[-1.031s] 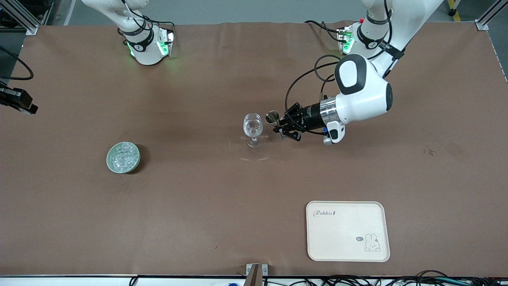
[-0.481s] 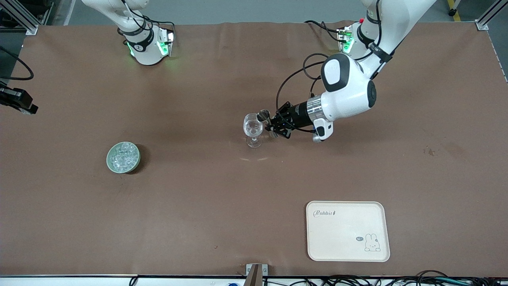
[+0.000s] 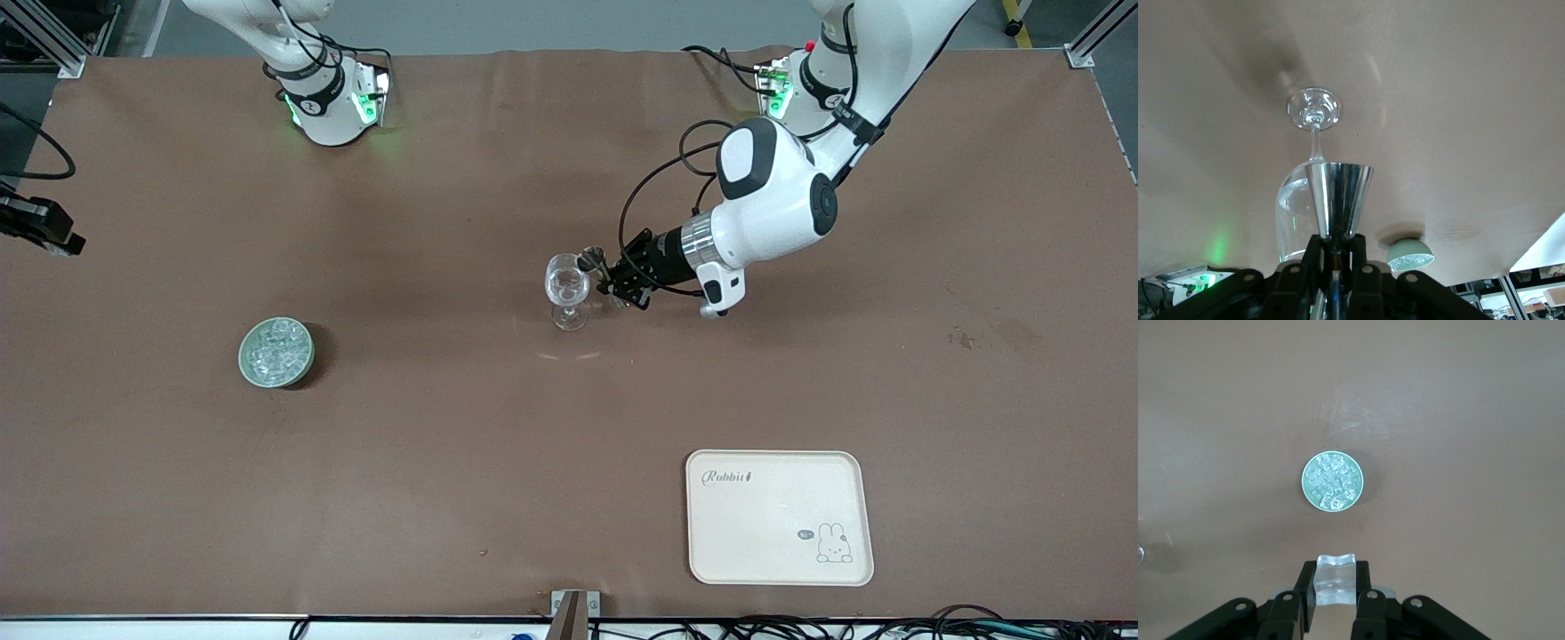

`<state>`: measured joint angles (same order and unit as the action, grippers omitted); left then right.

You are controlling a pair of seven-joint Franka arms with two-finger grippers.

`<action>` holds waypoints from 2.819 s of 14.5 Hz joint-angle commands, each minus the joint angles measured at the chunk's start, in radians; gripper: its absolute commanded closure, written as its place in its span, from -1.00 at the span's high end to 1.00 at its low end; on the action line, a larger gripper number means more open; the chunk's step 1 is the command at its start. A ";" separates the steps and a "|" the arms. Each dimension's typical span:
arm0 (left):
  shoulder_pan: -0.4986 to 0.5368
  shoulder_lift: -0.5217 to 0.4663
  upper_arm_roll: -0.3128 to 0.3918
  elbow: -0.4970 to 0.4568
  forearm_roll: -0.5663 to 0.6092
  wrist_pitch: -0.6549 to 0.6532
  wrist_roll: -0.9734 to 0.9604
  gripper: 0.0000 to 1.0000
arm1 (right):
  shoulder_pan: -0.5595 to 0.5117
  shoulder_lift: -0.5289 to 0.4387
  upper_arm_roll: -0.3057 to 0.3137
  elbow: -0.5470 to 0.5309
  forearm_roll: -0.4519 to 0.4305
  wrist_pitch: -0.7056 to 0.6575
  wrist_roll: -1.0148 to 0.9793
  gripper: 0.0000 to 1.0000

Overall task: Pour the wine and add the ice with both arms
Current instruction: 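Tilt the jigger over the glass rim with the left gripper to pour, then move the jigger toward the tray while the right gripper brings ice over the glass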

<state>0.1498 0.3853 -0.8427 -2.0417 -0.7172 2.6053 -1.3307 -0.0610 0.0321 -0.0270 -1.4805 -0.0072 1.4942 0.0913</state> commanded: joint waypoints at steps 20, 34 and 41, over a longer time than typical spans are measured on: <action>-0.046 0.024 -0.003 0.061 0.567 0.007 -0.436 -1.00 | -0.007 -0.021 0.002 -0.026 0.013 0.011 -0.008 -0.95; -0.042 -0.025 0.023 0.075 0.251 0.001 -0.289 -0.99 | 0.024 -0.021 0.010 -0.024 0.013 0.001 0.013 -0.94; -0.090 -0.086 0.249 0.103 -0.118 -0.169 -0.018 -0.99 | 0.291 -0.011 0.010 -0.018 0.030 0.029 0.414 -0.95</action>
<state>0.0945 0.3360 -0.6714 -1.9573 -0.7632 2.5053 -1.3865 0.1481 0.0322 -0.0090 -1.4825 0.0089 1.5019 0.3734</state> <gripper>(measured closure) 0.789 0.727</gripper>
